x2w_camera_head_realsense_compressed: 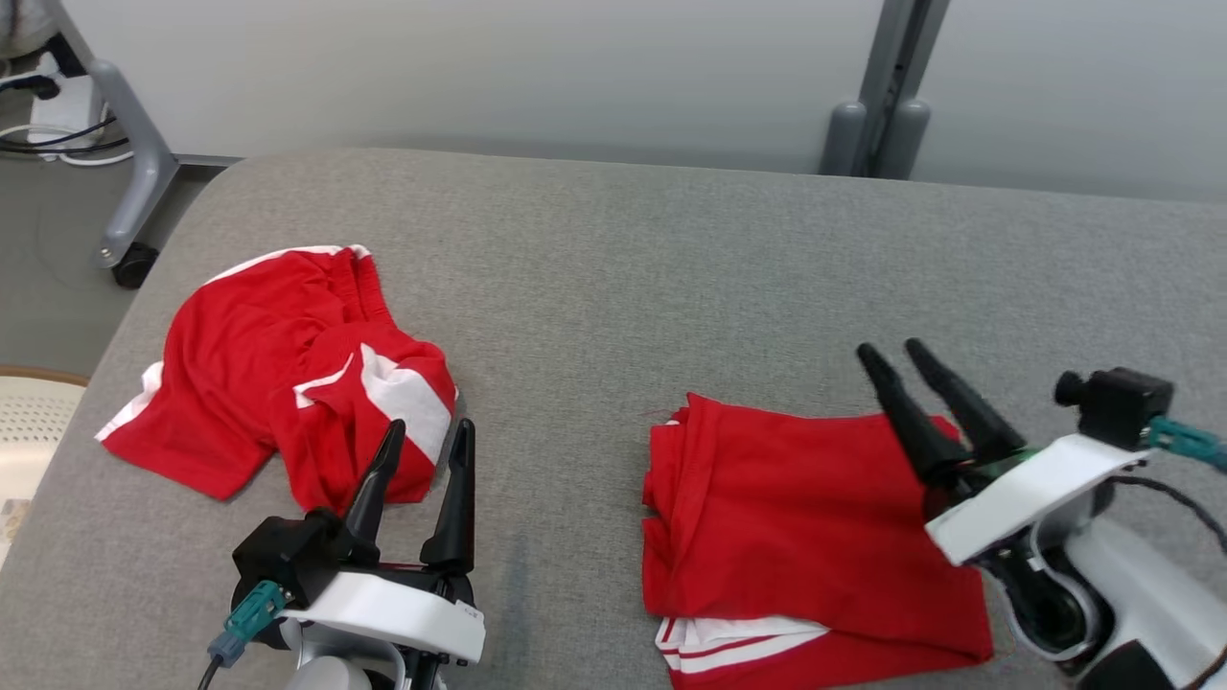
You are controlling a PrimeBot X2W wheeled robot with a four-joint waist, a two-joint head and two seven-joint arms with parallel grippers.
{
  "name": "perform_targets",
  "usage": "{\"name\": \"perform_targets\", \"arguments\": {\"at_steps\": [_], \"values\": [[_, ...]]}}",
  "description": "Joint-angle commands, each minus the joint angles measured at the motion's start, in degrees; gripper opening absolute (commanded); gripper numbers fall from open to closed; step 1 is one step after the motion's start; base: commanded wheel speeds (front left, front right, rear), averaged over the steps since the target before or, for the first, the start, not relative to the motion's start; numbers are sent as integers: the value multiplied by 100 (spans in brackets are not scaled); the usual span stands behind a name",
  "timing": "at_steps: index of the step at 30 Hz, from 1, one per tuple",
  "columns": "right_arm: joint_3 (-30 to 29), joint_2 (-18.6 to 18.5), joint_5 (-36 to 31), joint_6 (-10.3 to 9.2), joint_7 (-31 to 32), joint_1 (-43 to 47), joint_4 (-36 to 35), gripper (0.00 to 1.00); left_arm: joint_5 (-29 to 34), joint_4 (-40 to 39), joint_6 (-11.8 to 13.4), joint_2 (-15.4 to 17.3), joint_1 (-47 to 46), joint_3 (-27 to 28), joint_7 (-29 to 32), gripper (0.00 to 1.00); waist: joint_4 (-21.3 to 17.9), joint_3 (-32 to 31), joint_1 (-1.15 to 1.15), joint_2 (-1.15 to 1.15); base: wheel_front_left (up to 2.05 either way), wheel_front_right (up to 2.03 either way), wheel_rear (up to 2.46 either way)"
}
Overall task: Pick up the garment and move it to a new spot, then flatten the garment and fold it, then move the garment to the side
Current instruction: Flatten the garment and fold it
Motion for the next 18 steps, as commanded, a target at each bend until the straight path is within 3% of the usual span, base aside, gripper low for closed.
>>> {"name": "perform_targets", "arguments": {"at_steps": [1, 8, 18], "values": [[-172, -248, -139, 3, -55, -17, -90, 100, 74, -10, 4, 17, -92, 37, 2, 100, -134, 51, 0, 0, 0, 0, 0], [-627, -765, -367, 3, -7, 248, -145, 100, 88, 8, -12, 16, -137, 10, 1, 100, -261, 71, 0, 0, 0, 0, 0], [-820, -813, -573, 3, 348, 557, 211, 100, 91, 82, -53, 14, -126, -1, 1, 100, -216, -23, 0, 0, 0, 0, 0]]}}
